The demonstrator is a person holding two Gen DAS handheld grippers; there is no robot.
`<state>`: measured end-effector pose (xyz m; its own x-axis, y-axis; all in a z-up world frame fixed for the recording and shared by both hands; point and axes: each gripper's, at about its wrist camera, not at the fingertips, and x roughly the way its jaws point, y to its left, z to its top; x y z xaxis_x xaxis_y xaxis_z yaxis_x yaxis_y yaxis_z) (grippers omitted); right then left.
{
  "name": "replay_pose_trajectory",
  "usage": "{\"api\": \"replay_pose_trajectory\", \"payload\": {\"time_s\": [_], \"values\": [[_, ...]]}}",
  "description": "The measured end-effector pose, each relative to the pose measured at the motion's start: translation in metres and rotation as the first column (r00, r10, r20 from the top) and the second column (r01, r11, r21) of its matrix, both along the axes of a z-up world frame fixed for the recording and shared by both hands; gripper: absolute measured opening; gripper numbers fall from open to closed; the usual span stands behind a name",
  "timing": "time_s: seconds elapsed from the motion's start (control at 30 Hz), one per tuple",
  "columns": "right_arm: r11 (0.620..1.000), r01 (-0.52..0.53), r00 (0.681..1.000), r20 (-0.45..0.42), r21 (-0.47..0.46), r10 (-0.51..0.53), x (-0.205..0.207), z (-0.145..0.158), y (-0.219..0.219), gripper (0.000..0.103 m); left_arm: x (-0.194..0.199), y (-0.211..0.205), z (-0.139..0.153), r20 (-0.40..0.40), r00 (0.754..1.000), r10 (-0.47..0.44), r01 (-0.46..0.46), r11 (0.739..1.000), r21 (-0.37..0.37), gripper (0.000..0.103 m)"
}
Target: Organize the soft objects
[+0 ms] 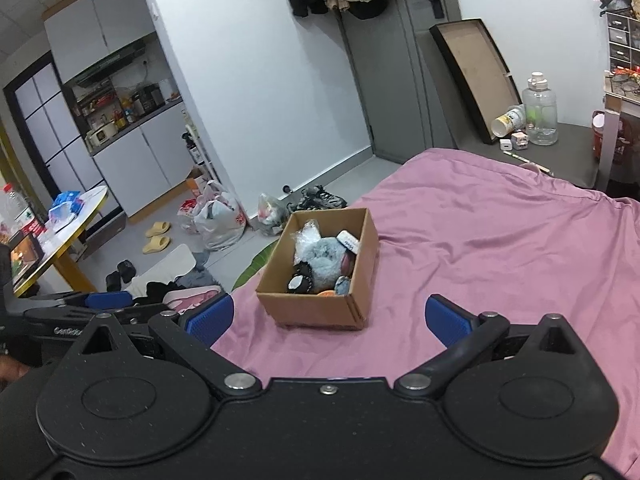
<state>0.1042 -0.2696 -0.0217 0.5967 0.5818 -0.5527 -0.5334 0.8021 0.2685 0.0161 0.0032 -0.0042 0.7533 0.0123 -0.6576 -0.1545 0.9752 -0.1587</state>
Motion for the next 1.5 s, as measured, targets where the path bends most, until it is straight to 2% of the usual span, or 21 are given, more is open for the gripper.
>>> {"api": "replay_pose_trajectory", "payload": {"time_s": [0.2, 0.4, 1.0, 1.5], "values": [[1.0, 0.008, 1.0, 0.015, -0.011, -0.008, -0.005, 0.002, -0.004, 0.103, -0.001, -0.01, -0.007, 0.005, 1.0, -0.001, 0.001, 0.999, 0.036, 0.103], [1.0, 0.023, 1.0, 0.005, -0.011, -0.023, -0.004, 0.0, -0.008, 0.103, 0.0, -0.005, -0.011, 0.004, 1.0, 0.004, -0.004, 1.0, -0.005, 0.103], [0.999, 0.043, 0.999, -0.011, 0.021, -0.043, -0.003, -0.005, -0.014, 0.103, 0.005, -0.006, -0.011, 0.01, 1.0, 0.001, -0.001, 1.0, 0.019, 0.103], [0.999, 0.04, 0.999, -0.018, 0.024, -0.04, -0.001, -0.005, -0.014, 0.103, 0.005, -0.002, -0.014, 0.01, 1.0, 0.005, -0.005, 1.0, -0.004, 0.103]]}}
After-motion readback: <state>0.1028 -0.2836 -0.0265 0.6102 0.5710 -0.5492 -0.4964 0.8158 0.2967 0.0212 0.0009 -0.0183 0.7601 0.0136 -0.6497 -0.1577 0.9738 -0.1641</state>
